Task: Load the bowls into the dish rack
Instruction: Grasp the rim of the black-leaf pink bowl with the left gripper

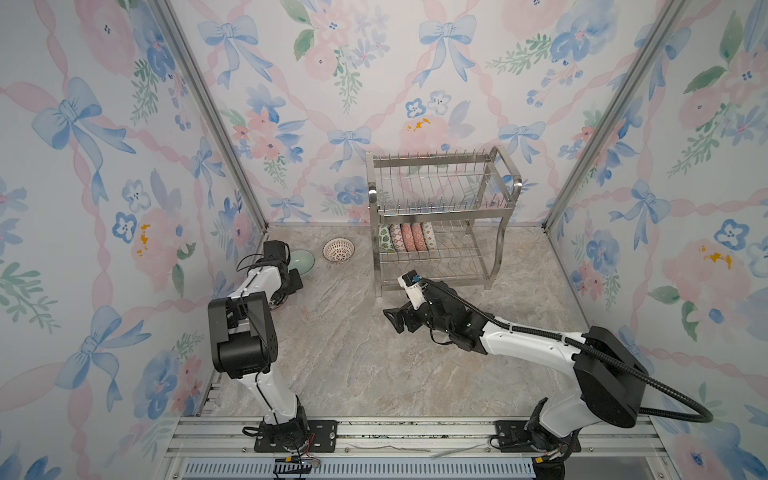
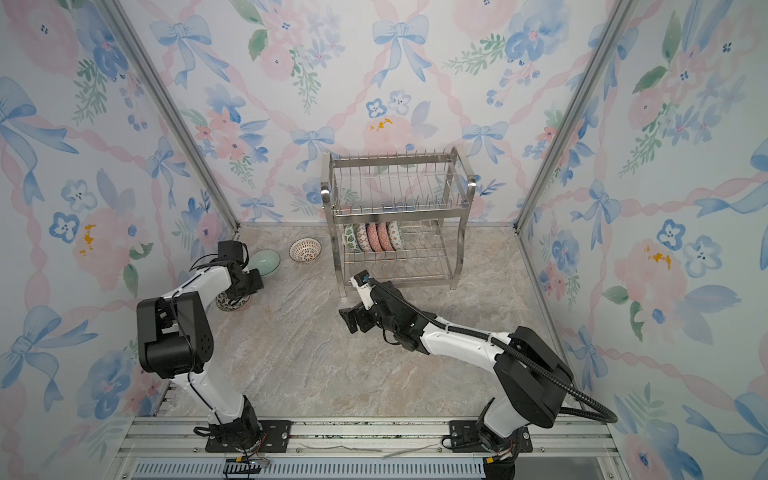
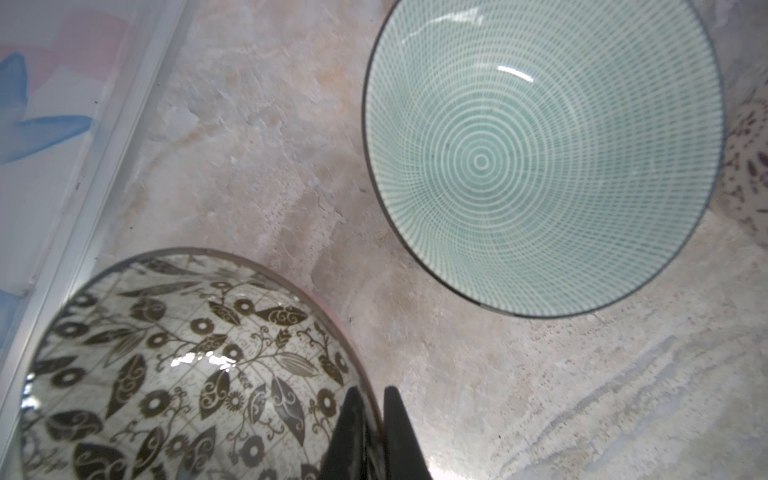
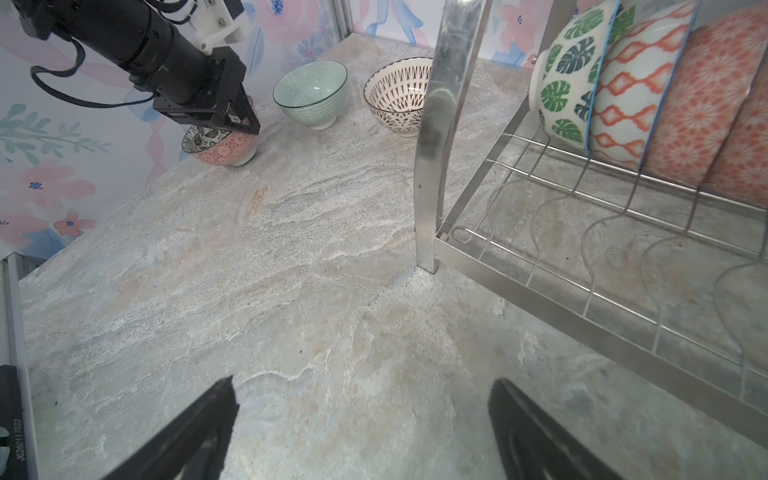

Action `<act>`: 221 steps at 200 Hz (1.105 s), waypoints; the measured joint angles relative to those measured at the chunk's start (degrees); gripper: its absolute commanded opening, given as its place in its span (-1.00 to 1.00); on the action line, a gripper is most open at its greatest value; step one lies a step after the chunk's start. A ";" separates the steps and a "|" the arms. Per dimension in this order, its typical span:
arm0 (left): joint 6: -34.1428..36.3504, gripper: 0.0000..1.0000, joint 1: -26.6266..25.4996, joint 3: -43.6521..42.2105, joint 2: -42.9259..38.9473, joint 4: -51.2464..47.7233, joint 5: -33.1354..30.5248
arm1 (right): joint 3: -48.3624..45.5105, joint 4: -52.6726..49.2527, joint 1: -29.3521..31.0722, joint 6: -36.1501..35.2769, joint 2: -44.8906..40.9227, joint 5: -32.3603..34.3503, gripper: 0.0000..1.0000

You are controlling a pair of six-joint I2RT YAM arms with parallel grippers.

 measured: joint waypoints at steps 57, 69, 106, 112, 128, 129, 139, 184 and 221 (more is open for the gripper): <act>1.01 -1.00 -3.72 0.00 -0.42 -1.60 -3.23 | -1.16 -0.15 -3.10 0.70 -2.71 -0.07 0.93; 1.01 -1.00 -5.88 -0.04 -1.05 -2.80 -3.30 | -1.92 -0.31 -4.09 0.66 -4.07 -0.09 0.93; 0.33 -1.00 -13.18 -2.67 -4.83 -5.88 -1.22 | -3.76 -1.14 -7.08 0.55 -7.74 -0.98 0.93; 0.09 -1.00 -14.69 -3.04 -5.51 -6.56 -0.92 | -4.15 -1.38 -7.69 0.48 -8.46 -1.20 0.93; -0.59 -1.00 -18.78 -3.85 -7.08 -7.91 -0.63 | -5.46 -2.12 -9.68 0.42 -10.71 -1.77 0.93; -0.61 -1.00 -19.02 -3.89 -7.17 -8.00 -0.61 | -5.57 -2.25 -9.90 0.42 -10.95 -1.77 0.93; -1.22 -1.00 -22.18 -4.39 -8.15 -8.50 -0.68 | -6.47 -2.58 -11.41 0.42 -12.48 -2.10 0.93; -4.87 -1.00 -37.62 -6.40 -9.97 -9.60 -1.16 | -10.03 -3.17 -19.47 0.94 -18.29 -4.22 0.93; -7.67 -1.00 -48.30 -4.72 -8.04 -10.86 -1.51 | -10.99 -3.72 -22.36 1.81 -19.87 -5.20 0.93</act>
